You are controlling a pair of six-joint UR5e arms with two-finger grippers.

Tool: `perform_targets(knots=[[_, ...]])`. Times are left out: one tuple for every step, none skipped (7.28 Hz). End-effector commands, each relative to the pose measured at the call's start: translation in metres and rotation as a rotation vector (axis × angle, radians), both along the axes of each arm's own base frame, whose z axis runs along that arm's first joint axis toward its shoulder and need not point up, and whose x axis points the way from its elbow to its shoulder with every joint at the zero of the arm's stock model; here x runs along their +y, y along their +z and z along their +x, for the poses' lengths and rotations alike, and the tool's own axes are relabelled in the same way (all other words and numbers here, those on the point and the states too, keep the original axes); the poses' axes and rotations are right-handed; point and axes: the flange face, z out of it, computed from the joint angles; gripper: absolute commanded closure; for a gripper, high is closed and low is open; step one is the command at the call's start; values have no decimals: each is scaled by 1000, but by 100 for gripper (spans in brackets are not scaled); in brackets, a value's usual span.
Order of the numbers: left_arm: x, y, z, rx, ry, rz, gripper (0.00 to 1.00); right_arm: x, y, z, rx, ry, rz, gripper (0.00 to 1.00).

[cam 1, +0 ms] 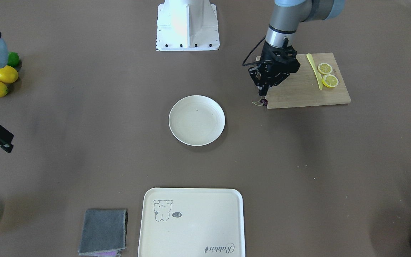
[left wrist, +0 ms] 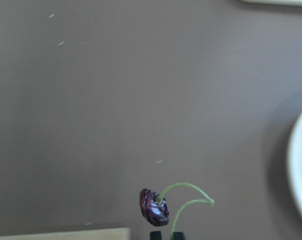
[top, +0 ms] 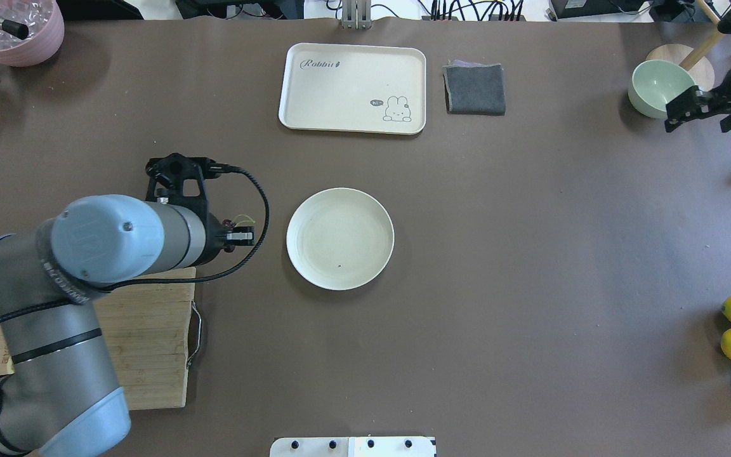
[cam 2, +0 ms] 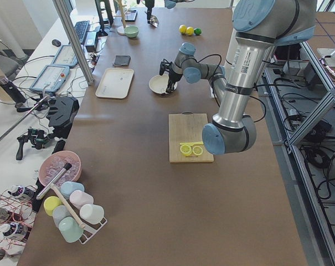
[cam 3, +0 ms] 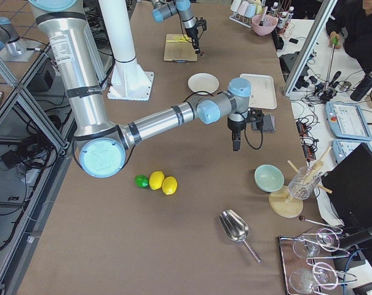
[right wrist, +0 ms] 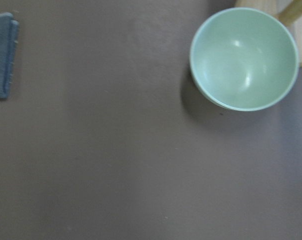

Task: Place red cherry on plate
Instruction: 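Carry the cherries over the plate with the left gripper while the right arm retracts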

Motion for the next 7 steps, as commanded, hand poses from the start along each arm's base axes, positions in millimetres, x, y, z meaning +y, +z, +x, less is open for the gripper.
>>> perform_targets(knots=[[-22, -55, 48, 16, -14, 4, 100, 41, 74, 77, -2, -48, -14, 1], [-34, -74, 73, 34, -47, -3, 100, 57, 98, 96, 10, -50, -28, 1], [-38, -75, 104, 44, -59, 22, 100, 70, 119, 115, 20, -63, -27, 1], [-38, -62, 139, 50, -87, 54, 100, 72, 128, 120, 23, -73, -27, 1], [-36, -47, 158, 49, -86, 63, 100, 72, 132, 121, 24, -69, -39, 1], [-32, -44, 162, 42, -76, 63, 100, 71, 130, 121, 21, -64, -39, 1], [-25, -39, 166, 34, -66, 62, 100, 72, 131, 121, 20, -66, -39, 1]])
